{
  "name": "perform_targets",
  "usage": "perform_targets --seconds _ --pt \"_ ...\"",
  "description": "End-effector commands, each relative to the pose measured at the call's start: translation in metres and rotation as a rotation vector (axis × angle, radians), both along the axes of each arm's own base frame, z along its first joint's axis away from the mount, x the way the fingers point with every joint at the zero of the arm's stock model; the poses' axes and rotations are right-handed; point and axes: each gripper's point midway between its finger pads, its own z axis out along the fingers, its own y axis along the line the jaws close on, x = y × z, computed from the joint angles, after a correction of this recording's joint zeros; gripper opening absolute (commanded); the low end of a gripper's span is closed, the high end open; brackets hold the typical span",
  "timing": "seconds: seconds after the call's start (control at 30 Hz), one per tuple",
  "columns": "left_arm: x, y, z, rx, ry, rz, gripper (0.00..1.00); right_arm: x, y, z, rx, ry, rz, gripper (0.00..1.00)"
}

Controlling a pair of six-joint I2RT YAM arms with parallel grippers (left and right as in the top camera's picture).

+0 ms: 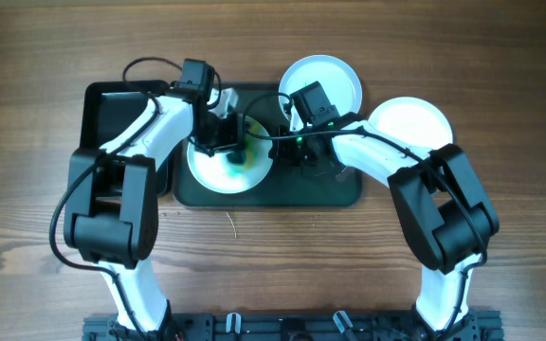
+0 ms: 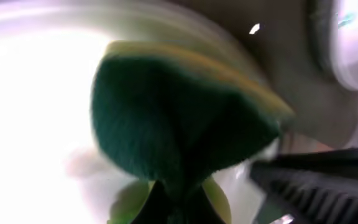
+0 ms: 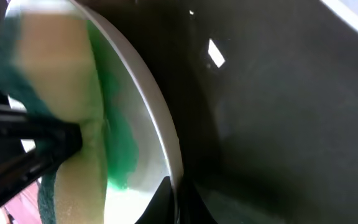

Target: Clean dirty plates on tray and stack at the side

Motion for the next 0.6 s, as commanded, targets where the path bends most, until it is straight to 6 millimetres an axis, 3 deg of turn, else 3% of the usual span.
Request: perform_targets --seconds 0.0,0.1,0.17,0.27,0.4,0.57 --pt "0.012 0.007 -0.008 0.053 -0.043 0.021 0.04 -0.002 -0.002 -0.009 -0.033 0.004 0.0 0.04" --pt "0.024 0.044 -0.017 0.257 -0.067 0.166 0.04 -0.002 -0.002 -0.009 -0.033 0.004 0.001 0.04" --pt "0.029 0.08 -0.019 0.446 -0.094 0.281 0.04 -0.002 -0.002 -0.009 -0.033 0.004 0.001 0.04" --pt "0.024 0.121 -0.015 0.657 -0.099 0.441 0.04 -0.002 -0.002 -0.009 -0.033 0.003 0.001 0.04" --pt "0.007 0.134 -0.015 0.722 -0.042 0.512 0.04 -0.002 -0.002 -0.009 -0.034 0.003 0.001 0.04" --pt "-0.013 0.125 -0.012 0.682 0.057 0.501 0.04 -0.002 -0.002 -0.009 -0.034 0.003 0.001 0.04"
